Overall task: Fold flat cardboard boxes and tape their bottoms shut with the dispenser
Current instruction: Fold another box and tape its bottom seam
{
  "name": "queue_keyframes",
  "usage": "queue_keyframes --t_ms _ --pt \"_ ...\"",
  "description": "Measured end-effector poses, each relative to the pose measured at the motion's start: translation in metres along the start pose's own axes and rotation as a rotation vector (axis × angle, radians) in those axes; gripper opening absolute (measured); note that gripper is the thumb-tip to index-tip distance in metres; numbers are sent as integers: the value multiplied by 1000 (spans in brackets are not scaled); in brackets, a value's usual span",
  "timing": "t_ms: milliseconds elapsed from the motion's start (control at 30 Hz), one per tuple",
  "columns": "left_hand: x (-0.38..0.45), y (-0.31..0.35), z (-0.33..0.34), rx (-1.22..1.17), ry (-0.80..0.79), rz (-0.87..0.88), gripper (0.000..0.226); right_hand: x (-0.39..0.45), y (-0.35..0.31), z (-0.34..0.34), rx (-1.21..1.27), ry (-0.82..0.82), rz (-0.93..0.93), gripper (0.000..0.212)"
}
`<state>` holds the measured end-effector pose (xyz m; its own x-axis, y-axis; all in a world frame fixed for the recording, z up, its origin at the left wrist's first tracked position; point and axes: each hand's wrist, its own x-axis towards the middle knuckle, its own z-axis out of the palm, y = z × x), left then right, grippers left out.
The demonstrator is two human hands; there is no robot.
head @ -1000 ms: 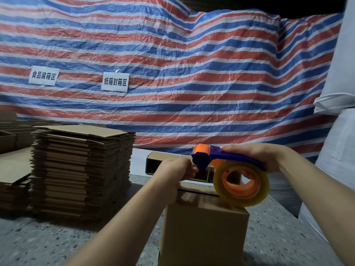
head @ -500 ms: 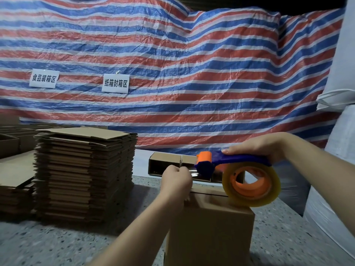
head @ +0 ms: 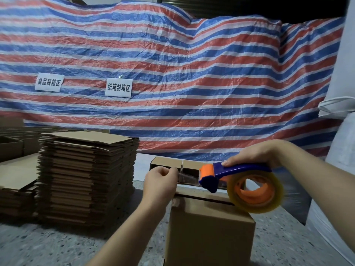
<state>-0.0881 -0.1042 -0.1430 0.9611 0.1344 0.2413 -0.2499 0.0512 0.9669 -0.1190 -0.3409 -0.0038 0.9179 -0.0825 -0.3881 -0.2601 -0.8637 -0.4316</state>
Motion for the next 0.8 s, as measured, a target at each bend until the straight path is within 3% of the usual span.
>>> queue_keyframes --t_ms 67,200,467,800 --pt "8 -6 -15 171 -28 64 36 2 -4 0 -27 21 26 86" --pt "9 -21 -27 276 -99 33 42 5 -16 3 -84 28 61 88" --pt "5 -41 -29 136 -145 -89 28 9 -39 14 -202 74 135 66" --pt "9 -51 -27 92 -131 -106 35 12 -39 14 -200 49 133 68"
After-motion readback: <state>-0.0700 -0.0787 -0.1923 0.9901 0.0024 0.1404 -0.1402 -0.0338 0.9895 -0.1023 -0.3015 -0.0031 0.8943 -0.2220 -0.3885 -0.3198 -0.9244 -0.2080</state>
